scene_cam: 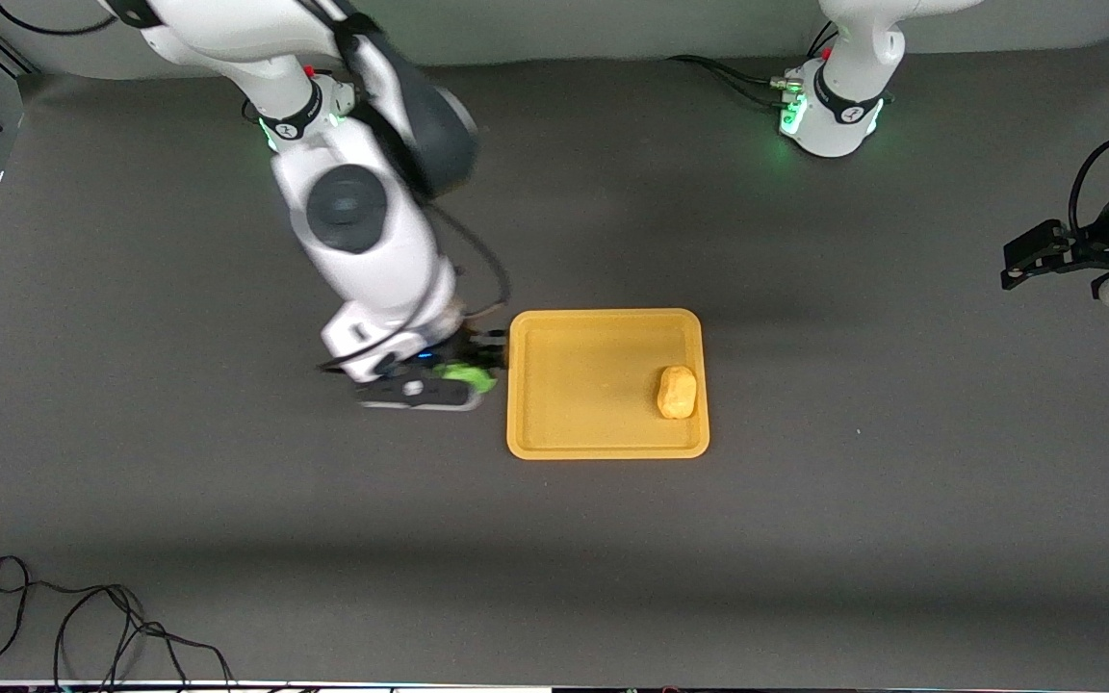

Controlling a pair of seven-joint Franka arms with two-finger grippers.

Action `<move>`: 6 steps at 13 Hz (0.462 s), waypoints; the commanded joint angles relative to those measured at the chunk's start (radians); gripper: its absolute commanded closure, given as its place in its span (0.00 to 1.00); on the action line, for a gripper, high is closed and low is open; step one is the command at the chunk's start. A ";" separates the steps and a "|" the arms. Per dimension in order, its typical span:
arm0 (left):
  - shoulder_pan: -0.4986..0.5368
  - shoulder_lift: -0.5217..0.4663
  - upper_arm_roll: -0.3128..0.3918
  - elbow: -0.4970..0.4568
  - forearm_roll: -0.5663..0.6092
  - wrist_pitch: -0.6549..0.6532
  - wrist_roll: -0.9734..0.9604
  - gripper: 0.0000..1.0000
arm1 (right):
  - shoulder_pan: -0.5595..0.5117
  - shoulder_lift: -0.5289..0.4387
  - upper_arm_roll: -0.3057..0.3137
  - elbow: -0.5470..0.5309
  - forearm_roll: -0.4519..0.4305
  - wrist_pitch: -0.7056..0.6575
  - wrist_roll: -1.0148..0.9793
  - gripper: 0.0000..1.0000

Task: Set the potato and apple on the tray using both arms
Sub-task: 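Carry the green apple with the right gripper onto the tray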

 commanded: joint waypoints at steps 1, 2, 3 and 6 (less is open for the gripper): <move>-0.002 0.017 0.001 0.019 0.011 -0.013 -0.003 0.00 | 0.103 0.175 -0.014 0.215 0.004 -0.023 0.153 0.62; 0.000 0.022 0.001 0.017 0.011 -0.012 -0.003 0.00 | 0.137 0.193 -0.014 0.211 0.001 0.006 0.184 0.62; 0.000 0.031 0.001 0.017 0.011 -0.010 -0.003 0.00 | 0.154 0.222 -0.014 0.209 -0.002 0.029 0.192 0.62; -0.003 0.046 0.001 0.017 0.009 -0.012 -0.003 0.00 | 0.169 0.330 -0.019 0.205 -0.022 0.127 0.194 0.62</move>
